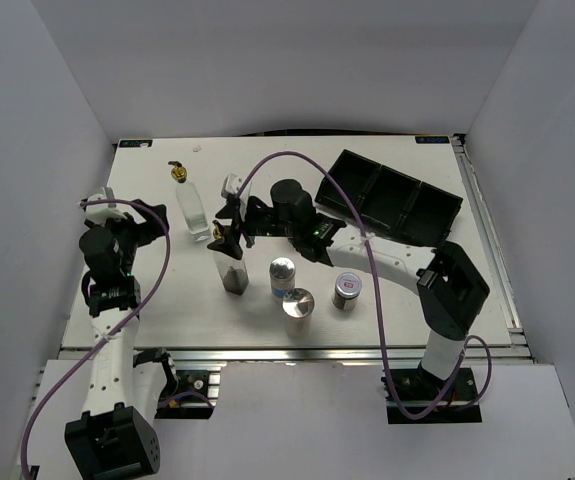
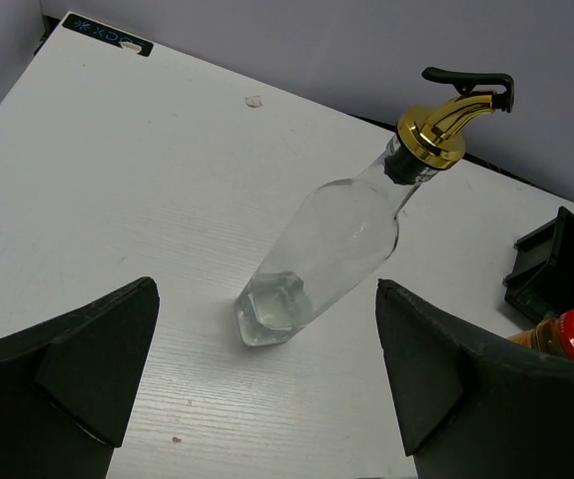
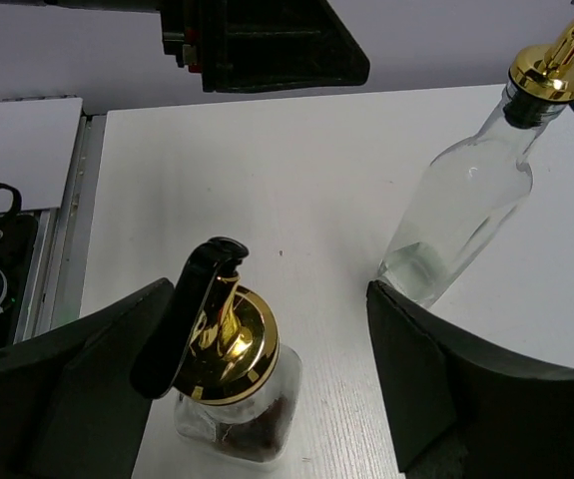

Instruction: Organize the condiment bottles

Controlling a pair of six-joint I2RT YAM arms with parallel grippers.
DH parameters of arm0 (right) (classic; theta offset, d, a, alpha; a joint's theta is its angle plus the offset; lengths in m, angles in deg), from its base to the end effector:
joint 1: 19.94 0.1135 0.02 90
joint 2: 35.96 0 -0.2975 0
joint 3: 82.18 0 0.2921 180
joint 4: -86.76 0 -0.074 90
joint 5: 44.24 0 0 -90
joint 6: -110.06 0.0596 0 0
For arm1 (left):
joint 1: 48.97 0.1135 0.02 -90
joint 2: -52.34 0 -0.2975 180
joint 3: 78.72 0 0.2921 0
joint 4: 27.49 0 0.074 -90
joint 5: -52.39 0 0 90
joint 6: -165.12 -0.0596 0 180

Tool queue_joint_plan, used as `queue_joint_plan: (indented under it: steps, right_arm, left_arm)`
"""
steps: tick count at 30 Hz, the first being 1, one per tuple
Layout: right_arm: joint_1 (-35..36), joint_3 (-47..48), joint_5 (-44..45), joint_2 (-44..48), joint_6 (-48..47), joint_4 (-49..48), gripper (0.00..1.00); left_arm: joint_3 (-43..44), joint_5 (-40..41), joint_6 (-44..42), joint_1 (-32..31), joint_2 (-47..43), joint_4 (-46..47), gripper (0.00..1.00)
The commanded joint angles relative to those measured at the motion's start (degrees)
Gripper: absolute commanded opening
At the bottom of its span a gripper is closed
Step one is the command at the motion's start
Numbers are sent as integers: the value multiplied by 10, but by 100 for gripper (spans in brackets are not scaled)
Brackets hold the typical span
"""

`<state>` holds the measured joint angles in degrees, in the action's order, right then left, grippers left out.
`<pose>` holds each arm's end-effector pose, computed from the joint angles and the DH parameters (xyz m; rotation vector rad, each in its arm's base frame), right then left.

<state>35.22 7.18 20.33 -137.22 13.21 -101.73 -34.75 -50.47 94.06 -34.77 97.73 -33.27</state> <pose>0.2598 0.4180 0.3374 -1.1745 1.2592 0.9961 0.2302 0.0446 0.3015 -0.3213 1.6690 -0.2521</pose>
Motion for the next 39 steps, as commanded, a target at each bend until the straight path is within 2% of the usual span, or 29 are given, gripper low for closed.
queue_joint_plan:
  steps: [1,4,5,7,8,11,17,23,29,36,39]
  right_arm:
    - [8,18,19,-5,21,-41,80]
    - [10,22,22,-15,26,-44,73]
    - [11,25,23,-18,25,-40,63]
    - [11,36,35,-20,24,-33,51]
    - [11,40,40,-21,24,-28,40]
    - [13,54,55,-18,18,-16,20]
    - [11,139,118,-19,-9,42,0]
    - [-9,277,243,-46,-34,106,0]
    - [-66,394,325,-92,-4,104,0]
    - [-145,465,385,-112,-20,105,0]
    - [-174,455,412,-98,-34,105,0]
  left_arm:
    - [-8,10,1,0,-9,6,98]
    - [-13,11,3,0,-9,12,98]
    - [-14,11,4,0,-9,15,98]
    - [-14,13,3,0,-10,14,98]
    - [-14,15,2,0,-11,12,98]
    - [-14,24,7,0,-13,15,98]
    - [-17,38,13,-2,-18,18,98]
    - [-17,47,17,-3,-20,15,98]
    - [-21,42,21,-4,-18,21,98]
    - [-21,55,29,-4,-11,26,98]
    - [-20,62,31,-4,-2,28,98]
